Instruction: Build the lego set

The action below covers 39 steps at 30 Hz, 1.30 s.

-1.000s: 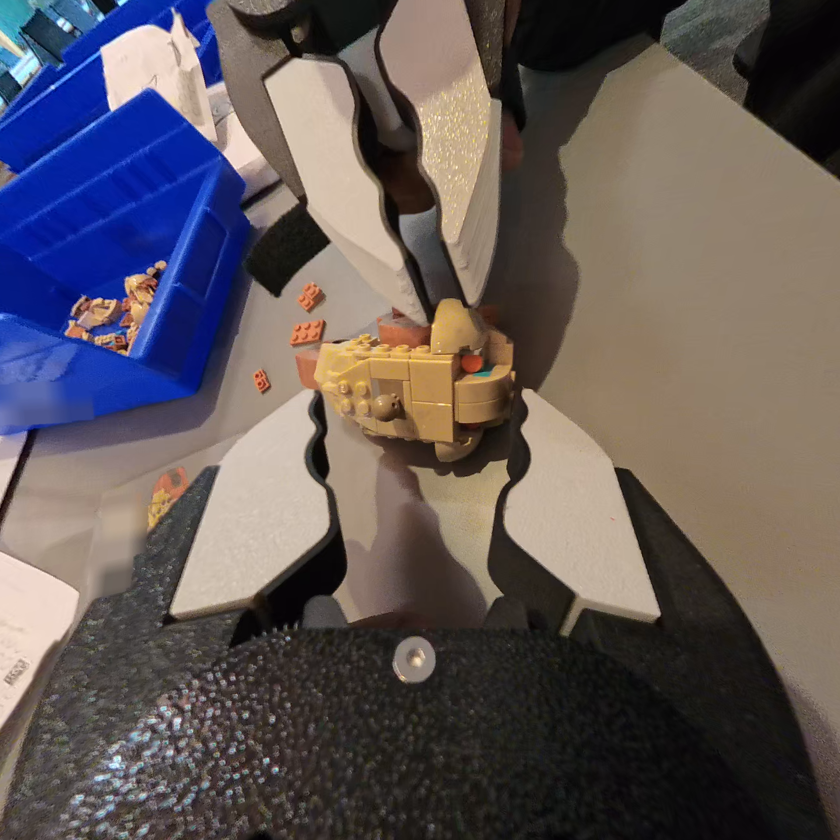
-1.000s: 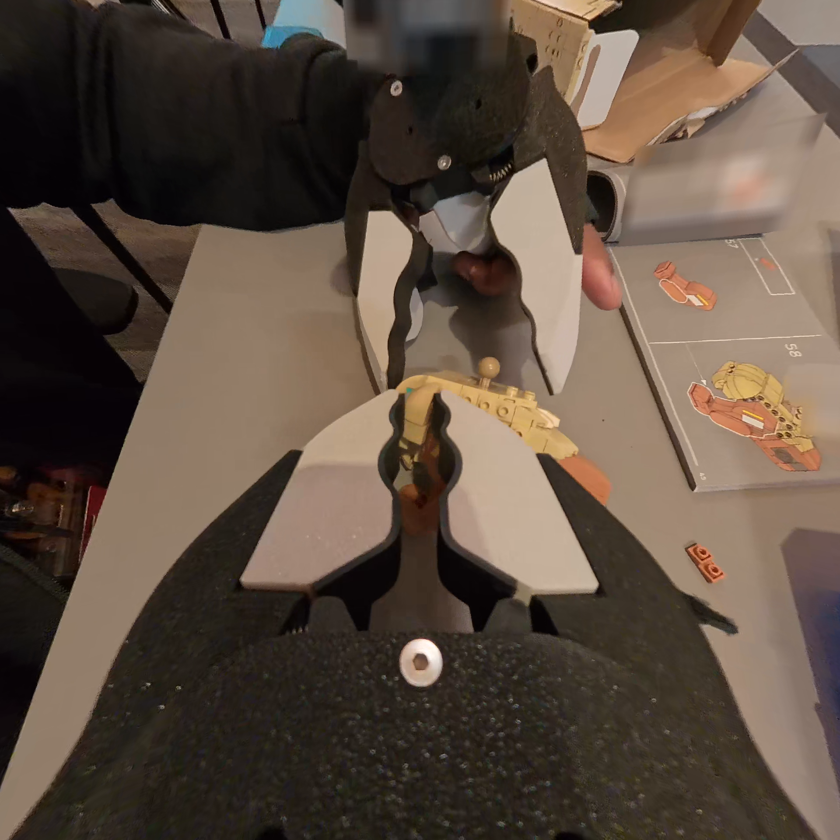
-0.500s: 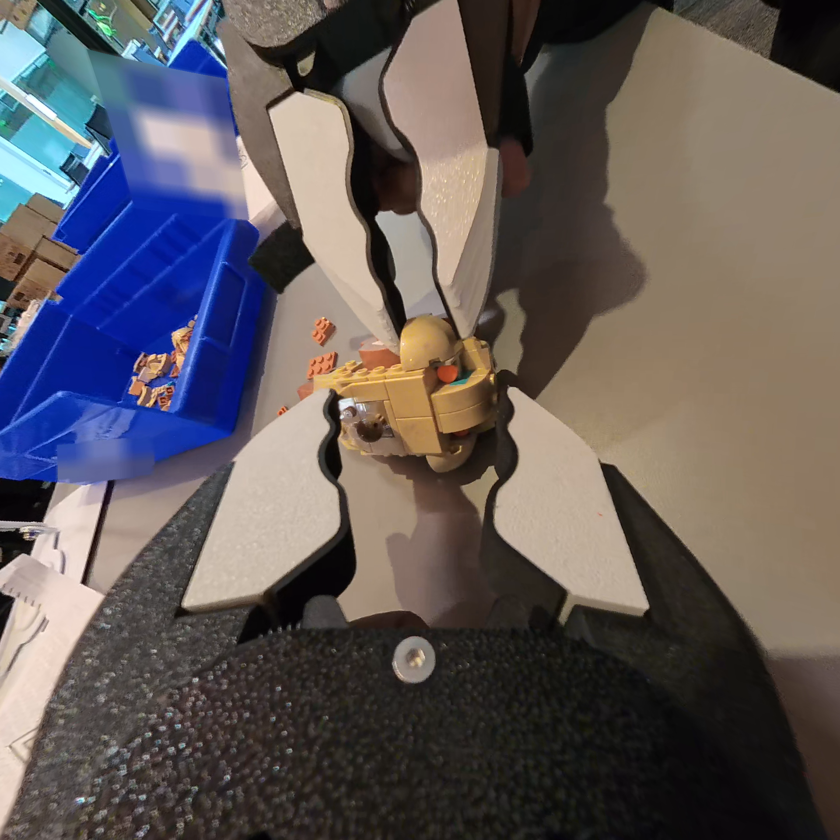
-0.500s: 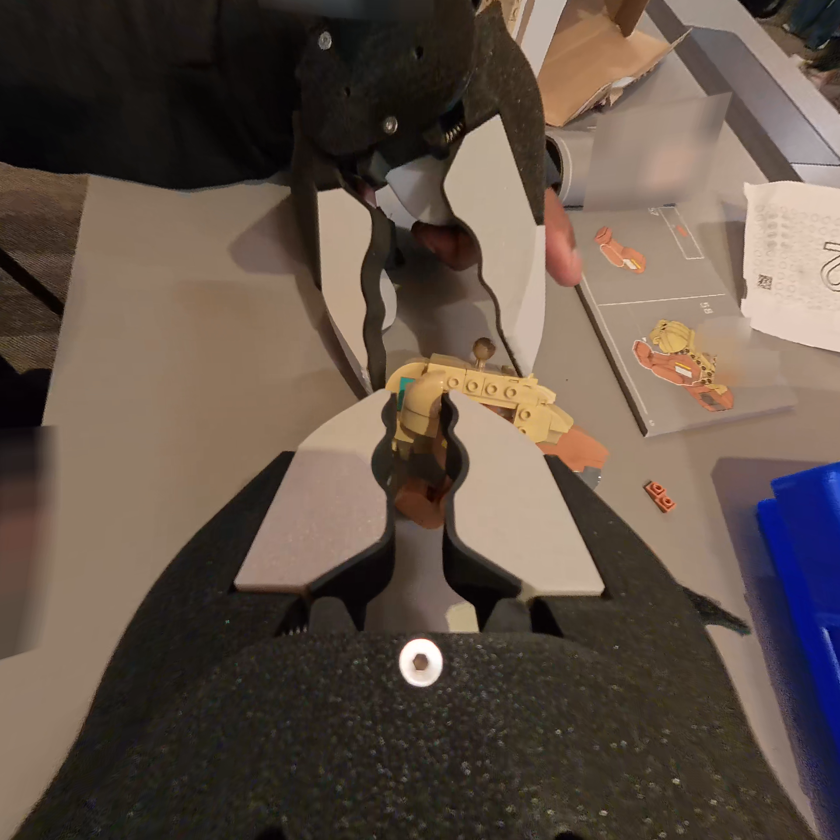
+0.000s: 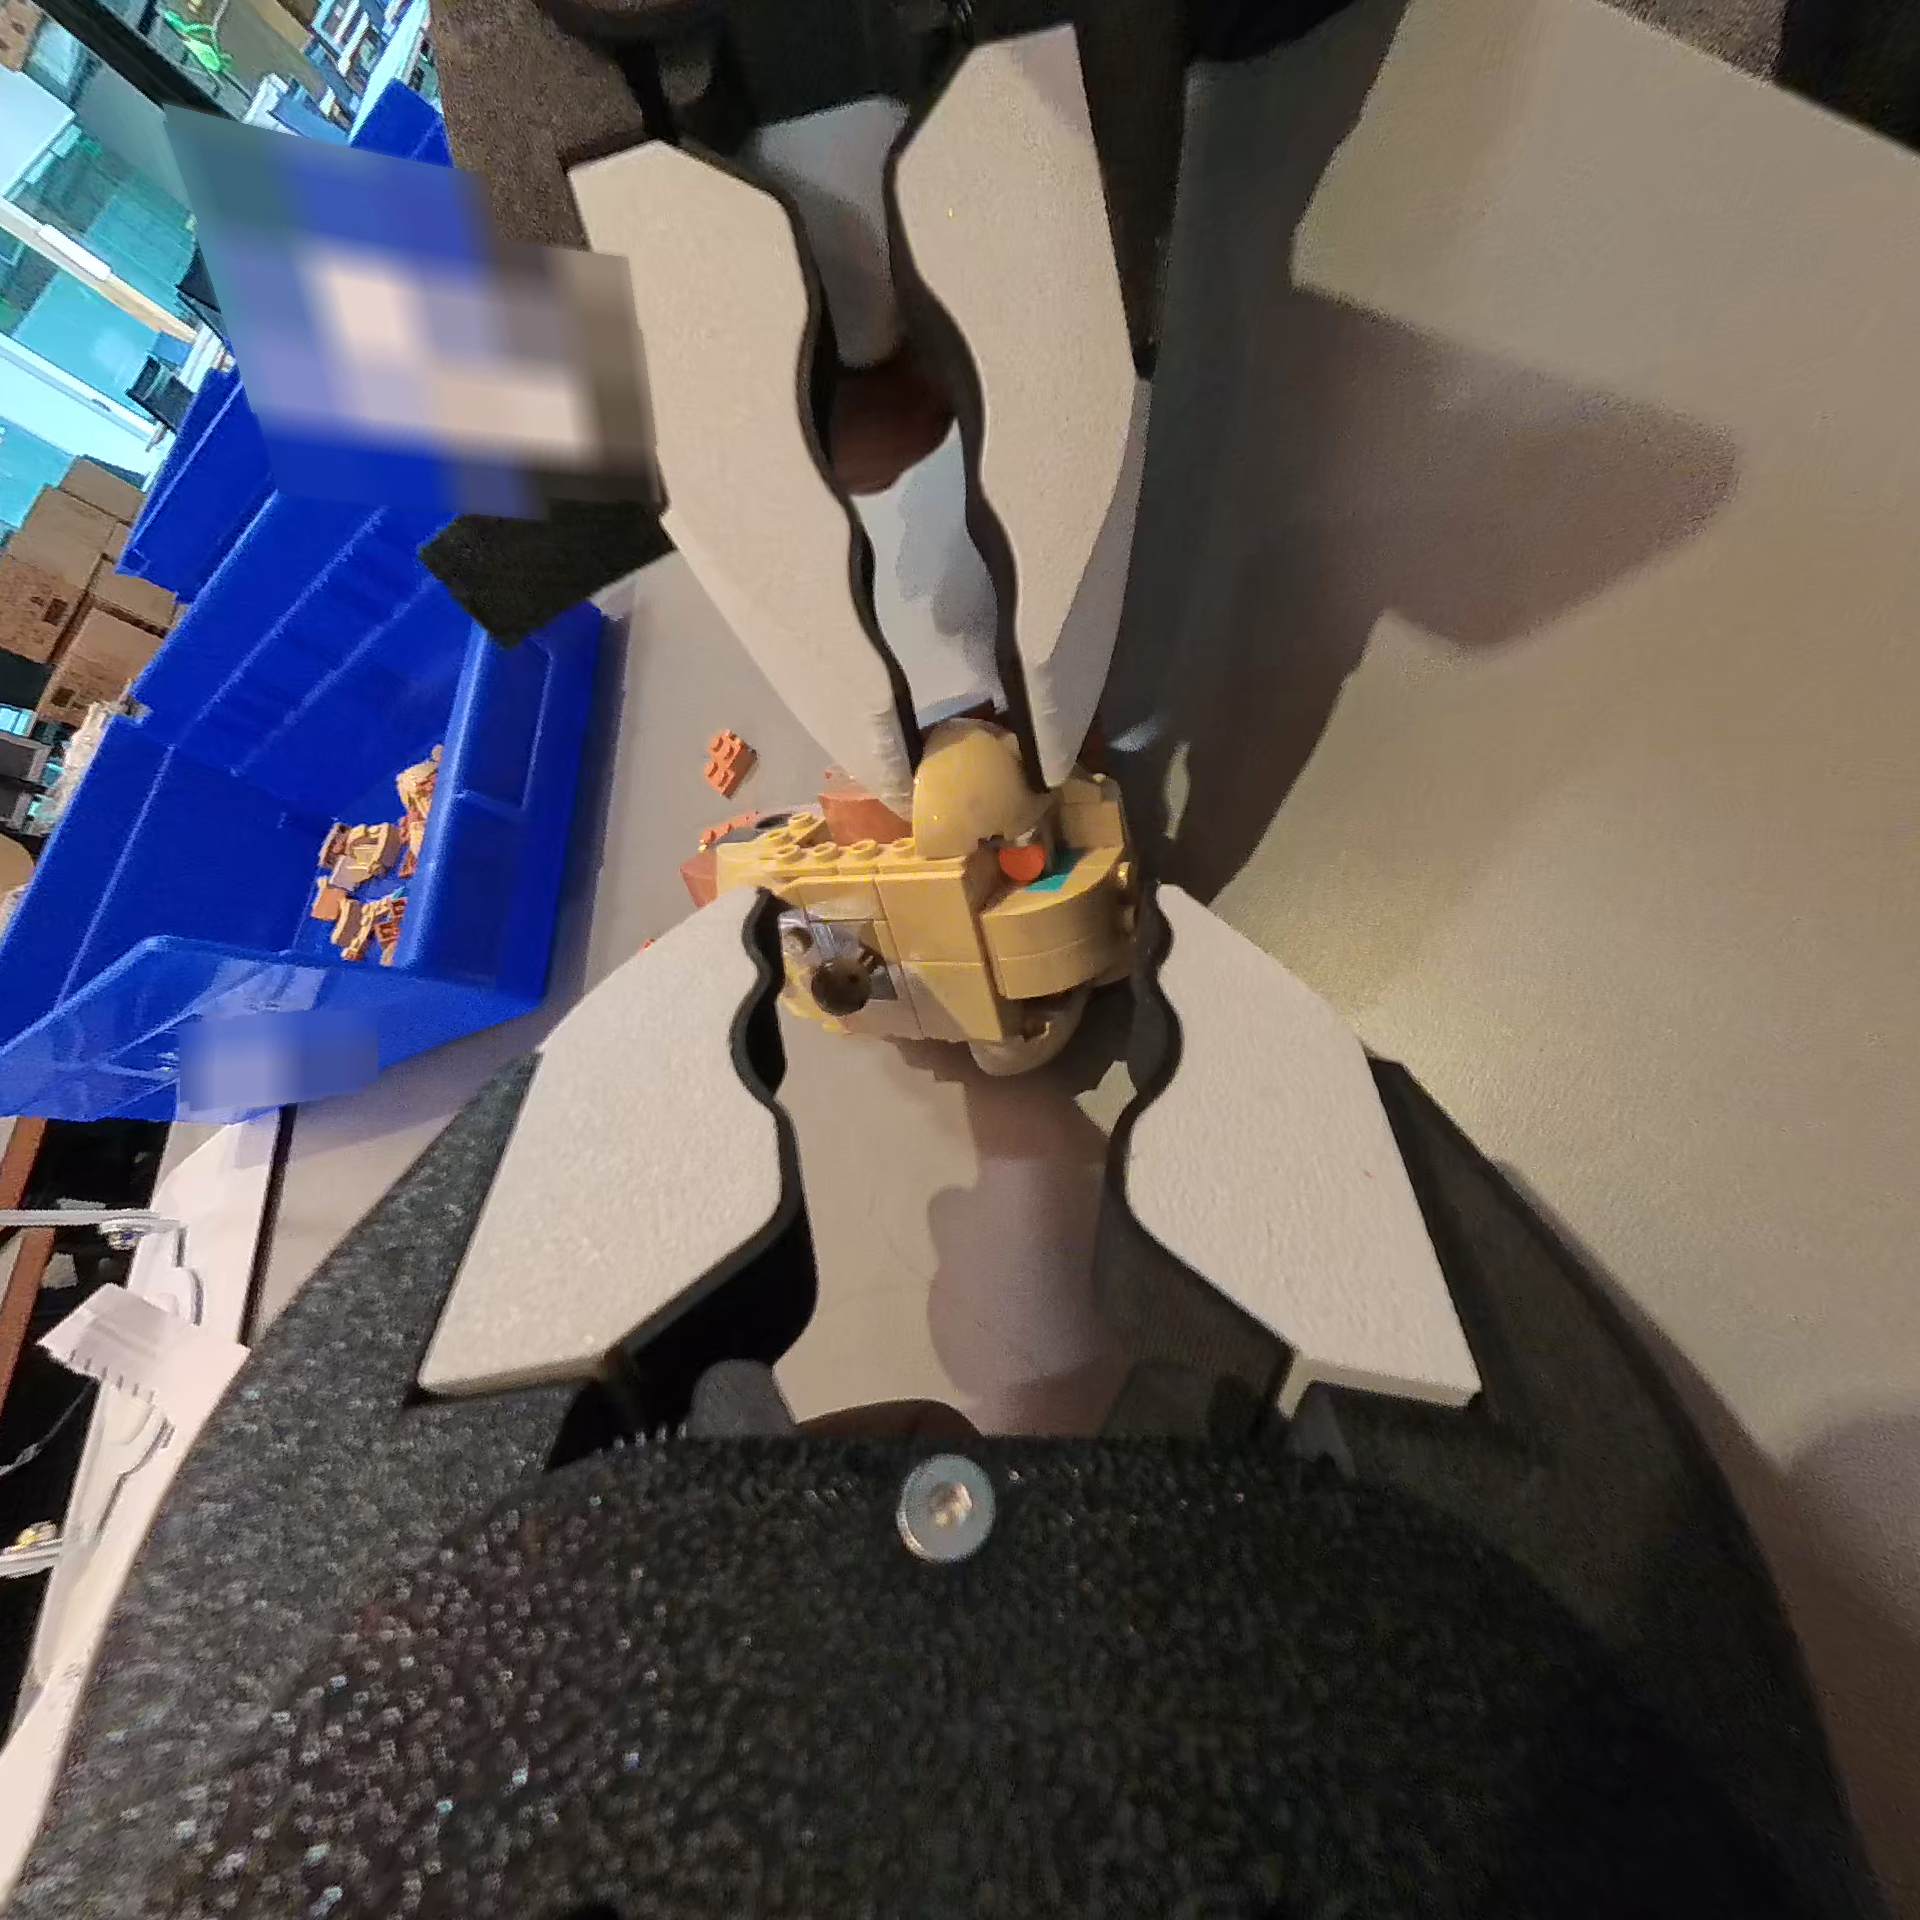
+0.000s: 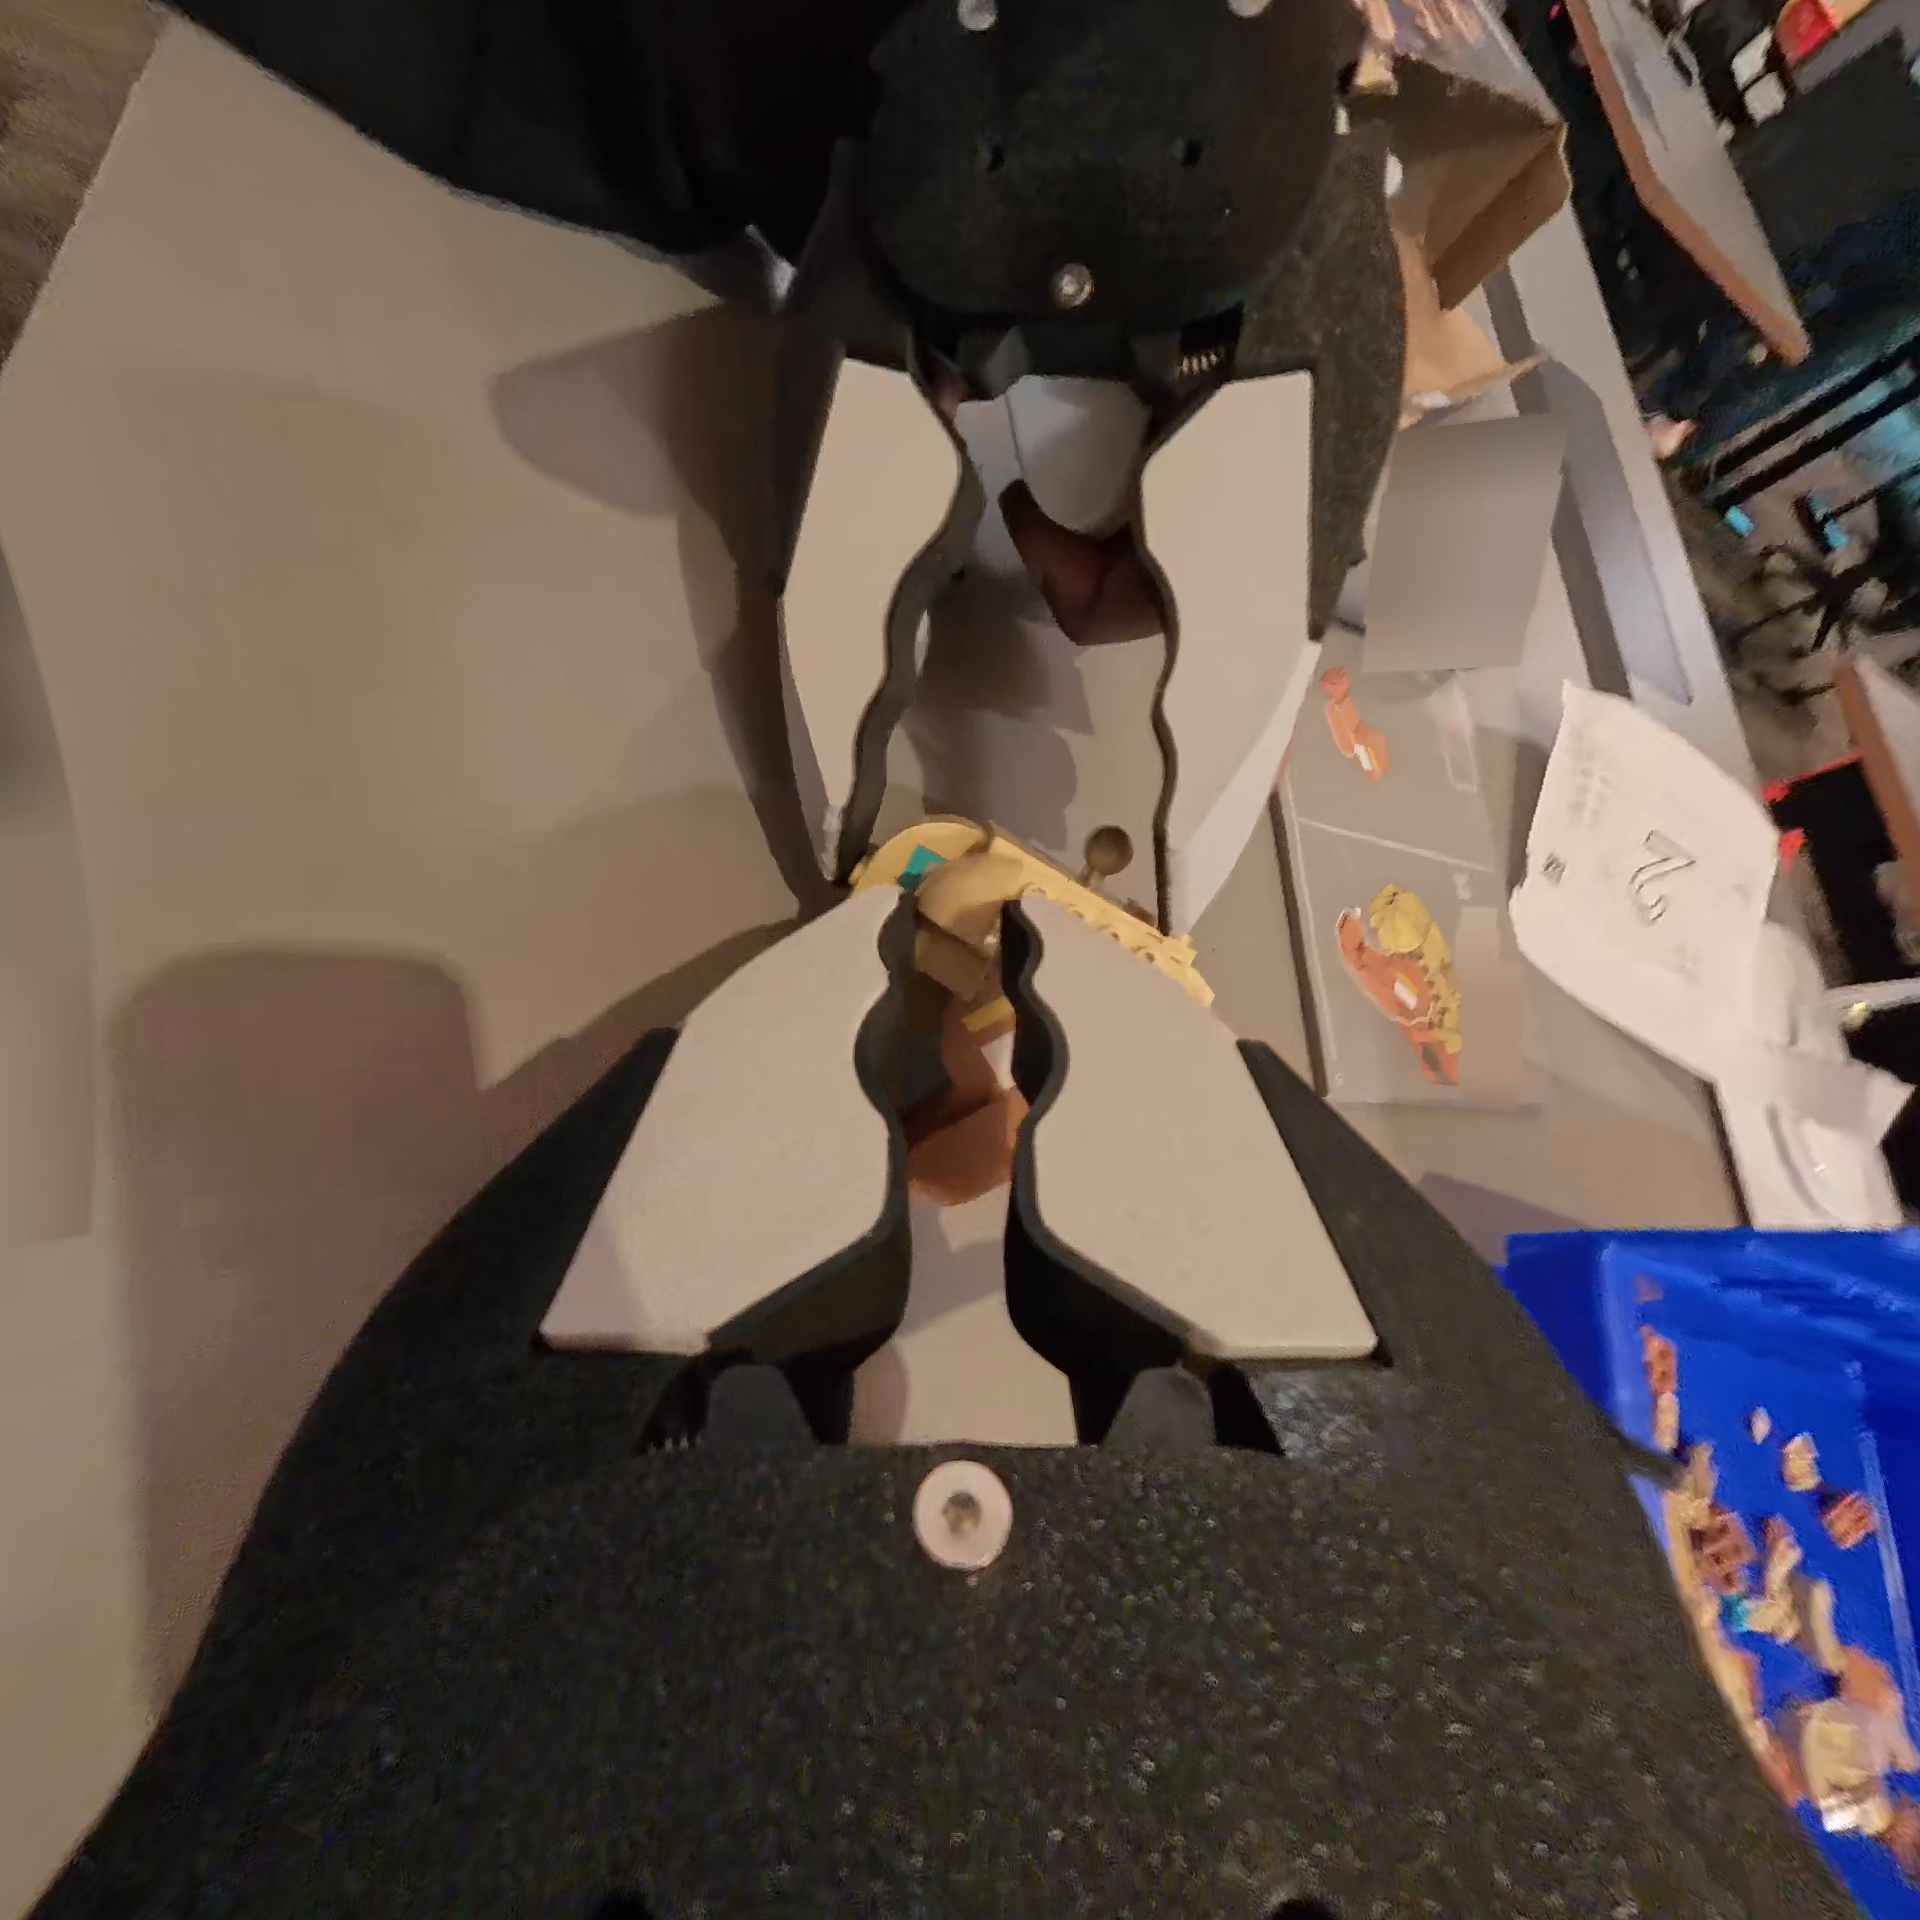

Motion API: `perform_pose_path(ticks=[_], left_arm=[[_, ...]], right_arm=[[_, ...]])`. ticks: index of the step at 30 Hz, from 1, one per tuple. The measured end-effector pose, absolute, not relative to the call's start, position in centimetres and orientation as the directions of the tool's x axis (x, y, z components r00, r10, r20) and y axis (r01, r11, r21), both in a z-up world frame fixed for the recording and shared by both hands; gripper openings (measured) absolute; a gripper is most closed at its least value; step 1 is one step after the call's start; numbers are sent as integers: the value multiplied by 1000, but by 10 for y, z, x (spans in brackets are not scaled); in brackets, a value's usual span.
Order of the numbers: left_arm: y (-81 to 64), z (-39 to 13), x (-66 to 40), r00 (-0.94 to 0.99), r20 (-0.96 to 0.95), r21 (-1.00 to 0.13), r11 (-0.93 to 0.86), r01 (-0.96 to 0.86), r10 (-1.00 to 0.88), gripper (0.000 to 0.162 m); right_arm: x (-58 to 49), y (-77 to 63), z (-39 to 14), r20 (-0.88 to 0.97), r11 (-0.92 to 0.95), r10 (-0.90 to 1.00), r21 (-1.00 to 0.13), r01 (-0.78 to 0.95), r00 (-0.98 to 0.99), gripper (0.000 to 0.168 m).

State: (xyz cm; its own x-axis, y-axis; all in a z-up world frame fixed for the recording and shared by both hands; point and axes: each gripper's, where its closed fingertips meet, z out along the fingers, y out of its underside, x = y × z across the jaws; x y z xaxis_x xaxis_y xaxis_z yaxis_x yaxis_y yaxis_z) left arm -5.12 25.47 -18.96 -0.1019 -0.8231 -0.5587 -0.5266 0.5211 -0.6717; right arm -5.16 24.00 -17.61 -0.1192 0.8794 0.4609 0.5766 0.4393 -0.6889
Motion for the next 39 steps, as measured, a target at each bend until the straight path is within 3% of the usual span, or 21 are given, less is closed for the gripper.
perform_pose_path(ticks=[3,5,12,18,22,31,39], left_arm=[[260,-191,-52,-81,-545,-669,492,-557,-834,54],[258,-192,-51,-85,-546,-670,495,-552,-834,54],[258,-191,-53,-76,-529,-683,478,-552,-845,54],[258,-191,-56,-78,-515,-686,465,-560,-853,54],[256,-191,-55,-83,-517,-683,469,-559,-852,54],[257,-191,-55,-83,-530,-668,476,-572,-844,55],[257,-192,-53,-85,-548,-648,487,-585,-832,54]], right_arm=[[-56,223,-187,573,613,774,-570,547,-270,9],[-60,223,-201,594,628,749,-494,602,-294,9],[-52,225,-174,444,443,884,-702,558,-143,9],[-34,207,-216,152,179,983,-694,698,-100,10],[-34,210,-215,135,133,989,-697,705,-53,24],[-41,235,-173,116,22,984,-828,560,132,19],[-46,246,-177,217,52,956,-789,613,198,19]])
